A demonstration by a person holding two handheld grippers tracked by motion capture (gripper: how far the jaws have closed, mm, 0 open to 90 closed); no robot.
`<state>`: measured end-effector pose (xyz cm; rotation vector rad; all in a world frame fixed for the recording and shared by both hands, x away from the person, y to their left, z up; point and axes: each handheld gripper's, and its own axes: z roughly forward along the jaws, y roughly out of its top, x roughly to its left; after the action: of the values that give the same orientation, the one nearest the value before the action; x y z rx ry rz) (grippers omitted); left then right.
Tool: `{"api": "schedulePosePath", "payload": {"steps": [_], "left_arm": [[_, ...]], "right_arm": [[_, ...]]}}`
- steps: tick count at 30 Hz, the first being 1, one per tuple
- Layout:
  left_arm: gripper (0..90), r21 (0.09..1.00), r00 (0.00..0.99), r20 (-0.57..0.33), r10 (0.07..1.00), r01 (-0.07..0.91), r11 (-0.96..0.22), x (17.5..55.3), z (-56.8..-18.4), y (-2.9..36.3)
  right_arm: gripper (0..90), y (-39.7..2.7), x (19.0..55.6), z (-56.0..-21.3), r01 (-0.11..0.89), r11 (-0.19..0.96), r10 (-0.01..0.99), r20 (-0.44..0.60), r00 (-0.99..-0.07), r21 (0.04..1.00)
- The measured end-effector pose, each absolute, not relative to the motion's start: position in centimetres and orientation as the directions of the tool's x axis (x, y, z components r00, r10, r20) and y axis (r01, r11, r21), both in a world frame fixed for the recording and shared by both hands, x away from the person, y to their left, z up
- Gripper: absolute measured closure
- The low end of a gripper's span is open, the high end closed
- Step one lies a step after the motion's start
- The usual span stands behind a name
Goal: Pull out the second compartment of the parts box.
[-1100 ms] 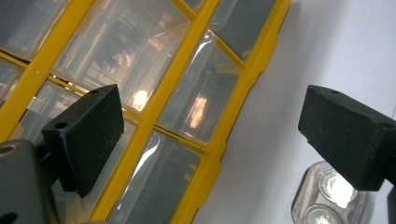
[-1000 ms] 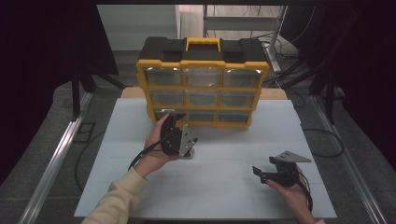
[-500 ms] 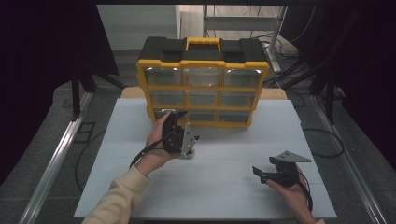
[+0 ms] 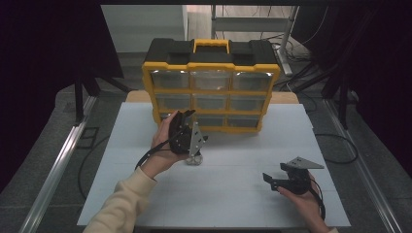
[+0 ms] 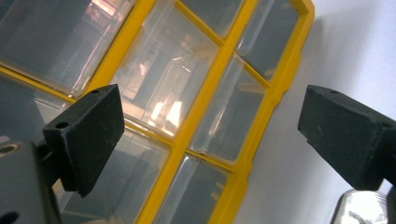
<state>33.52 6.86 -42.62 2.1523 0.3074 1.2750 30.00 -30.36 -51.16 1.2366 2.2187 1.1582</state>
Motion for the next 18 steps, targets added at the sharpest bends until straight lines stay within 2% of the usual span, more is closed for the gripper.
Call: {"api": "schedulePosePath", "payload": {"steps": [18], "left_arm": [[7.9, 0.593, 0.485, 0.736, 0.472, -0.125, -0.796, 34.1, -41.3, 6.6]], "right_arm": [[14.9, -30.4, 30.0, -51.2, 0.541, 0.284, 0.825, 0.086, -0.559, 0.791]]}}
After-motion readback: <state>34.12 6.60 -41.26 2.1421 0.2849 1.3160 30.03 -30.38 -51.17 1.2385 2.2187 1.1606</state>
